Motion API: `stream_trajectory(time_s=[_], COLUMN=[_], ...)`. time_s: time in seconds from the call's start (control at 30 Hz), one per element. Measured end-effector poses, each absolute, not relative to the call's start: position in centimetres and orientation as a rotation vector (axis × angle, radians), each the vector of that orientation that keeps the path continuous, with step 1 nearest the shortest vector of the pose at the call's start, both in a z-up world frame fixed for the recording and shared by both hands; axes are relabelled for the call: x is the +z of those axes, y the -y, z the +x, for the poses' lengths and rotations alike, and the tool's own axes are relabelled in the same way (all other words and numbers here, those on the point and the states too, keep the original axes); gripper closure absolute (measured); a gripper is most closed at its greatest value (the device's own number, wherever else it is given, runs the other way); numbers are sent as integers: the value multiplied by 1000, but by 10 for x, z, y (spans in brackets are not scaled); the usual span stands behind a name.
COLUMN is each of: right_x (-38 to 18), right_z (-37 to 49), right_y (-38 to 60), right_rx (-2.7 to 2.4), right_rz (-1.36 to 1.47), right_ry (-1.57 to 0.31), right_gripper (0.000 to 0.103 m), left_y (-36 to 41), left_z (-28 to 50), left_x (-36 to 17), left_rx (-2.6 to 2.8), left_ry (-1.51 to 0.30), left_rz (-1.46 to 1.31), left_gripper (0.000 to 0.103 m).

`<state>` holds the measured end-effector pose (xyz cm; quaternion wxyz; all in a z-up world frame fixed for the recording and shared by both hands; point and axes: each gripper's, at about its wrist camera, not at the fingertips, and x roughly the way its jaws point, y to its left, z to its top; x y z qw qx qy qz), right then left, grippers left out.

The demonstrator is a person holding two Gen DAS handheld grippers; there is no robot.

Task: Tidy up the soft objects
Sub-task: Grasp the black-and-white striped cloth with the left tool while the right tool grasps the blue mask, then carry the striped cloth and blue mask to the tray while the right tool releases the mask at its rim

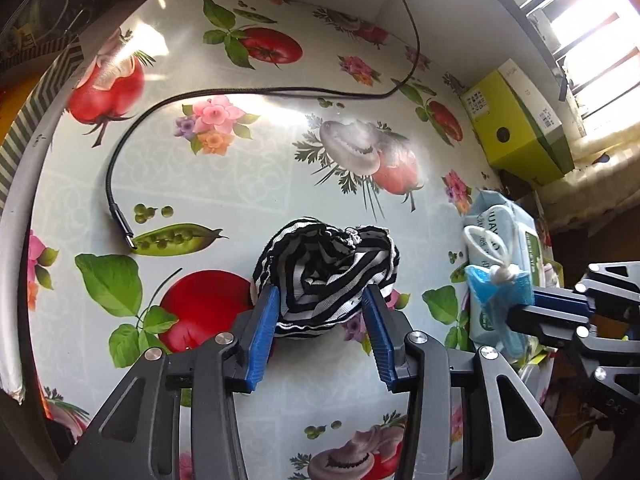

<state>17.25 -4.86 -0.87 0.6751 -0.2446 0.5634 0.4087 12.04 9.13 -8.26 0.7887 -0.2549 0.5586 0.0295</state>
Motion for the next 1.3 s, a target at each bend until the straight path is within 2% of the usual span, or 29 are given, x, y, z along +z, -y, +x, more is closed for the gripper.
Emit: stream_trajectory(time_s=[0.27,0.3,0.37,0.4,0.53,0.83,1.3], right_x=[-4,-2,3,5,16,42,74], right_z=[171,171,169,169,167,163,148], right_y=[57,59,61,63,70,96,172], right_rx=[891,889,884,882,876,847,738], right_rz=[-495,-485,-467,-460,-433,-356,-243], right_ry=[-1267,-1264,-1257,-1252,-1232,-1193,-1141], right_gripper=[95,95,95,95,95,95,95], left_y=[-73,-71,-71,-73,-75,-61,-5], left_z=[134,134,135,135,127,99,87], left_x=[-85,-85,-86,-87,-82,-31,28], left_rx=[124,143,167,162,147,116,-11], left_ry=[-1213,-1216,-1222,-1230,-1225,-1138,-1077], left_rz=[-399,-374,-341,-361,-399,-451,-395], left_gripper=[61,65,87,91,93,93,93])
